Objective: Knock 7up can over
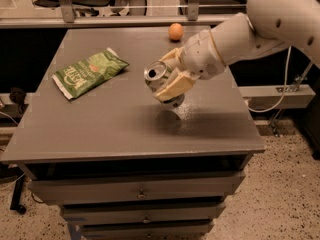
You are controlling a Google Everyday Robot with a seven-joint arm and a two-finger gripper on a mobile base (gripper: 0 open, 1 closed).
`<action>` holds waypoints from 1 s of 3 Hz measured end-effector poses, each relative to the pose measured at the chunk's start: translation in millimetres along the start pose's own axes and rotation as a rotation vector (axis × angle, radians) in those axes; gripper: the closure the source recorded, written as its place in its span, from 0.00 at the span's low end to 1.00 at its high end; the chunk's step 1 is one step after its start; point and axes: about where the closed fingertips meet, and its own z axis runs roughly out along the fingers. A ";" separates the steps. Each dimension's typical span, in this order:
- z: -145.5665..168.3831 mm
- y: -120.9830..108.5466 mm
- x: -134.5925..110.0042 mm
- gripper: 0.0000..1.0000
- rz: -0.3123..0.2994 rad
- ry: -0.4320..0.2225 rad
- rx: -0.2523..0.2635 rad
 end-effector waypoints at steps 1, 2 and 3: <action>6.9 -3.6 20.6 1.00 -0.115 0.199 -0.080; 12.4 -6.1 38.1 1.00 -0.226 0.363 -0.136; 15.8 -6.1 47.9 1.00 -0.314 0.477 -0.177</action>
Offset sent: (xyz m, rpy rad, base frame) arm 0.0282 -0.0272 -0.0503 -0.6404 -0.2091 0.2468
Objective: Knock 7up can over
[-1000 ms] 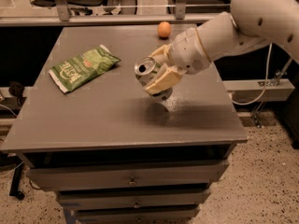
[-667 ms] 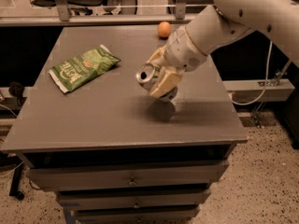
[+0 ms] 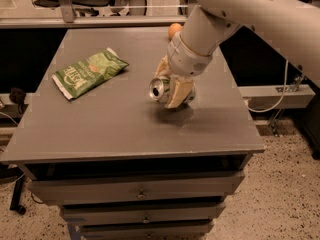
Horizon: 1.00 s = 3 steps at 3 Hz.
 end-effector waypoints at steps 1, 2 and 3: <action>7.2 4.3 1.5 0.83 -0.046 0.062 -0.038; 11.3 9.3 2.7 0.59 -0.066 0.091 -0.073; 13.1 12.2 2.5 0.35 -0.086 0.105 -0.099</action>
Offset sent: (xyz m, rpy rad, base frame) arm -0.0095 -0.0048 -0.0192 -0.1697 0.0084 0.0843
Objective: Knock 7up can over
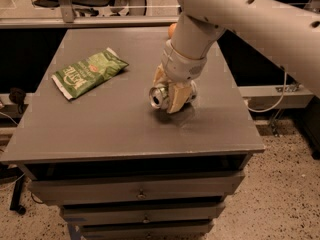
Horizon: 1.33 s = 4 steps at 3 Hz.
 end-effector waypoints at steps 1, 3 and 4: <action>1.8 1.8 -1.9 0.12 -0.018 0.005 -0.021; 3.7 9.7 -0.7 0.00 -0.044 0.016 -0.052; -8.9 9.1 13.6 0.00 0.034 -0.032 -0.019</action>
Offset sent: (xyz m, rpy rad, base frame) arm -0.0075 -0.0012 -0.0039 -0.0417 0.0258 0.0567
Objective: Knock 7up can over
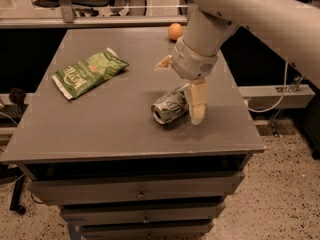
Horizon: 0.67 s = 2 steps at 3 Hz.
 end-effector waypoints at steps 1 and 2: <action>-37.5 -6.3 35.4 0.00 0.149 -0.078 0.103; -84.0 -13.4 70.1 0.00 0.295 -0.168 0.235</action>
Offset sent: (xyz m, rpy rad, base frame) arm 0.0749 -0.1410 0.1178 0.4642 -0.0477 -0.5253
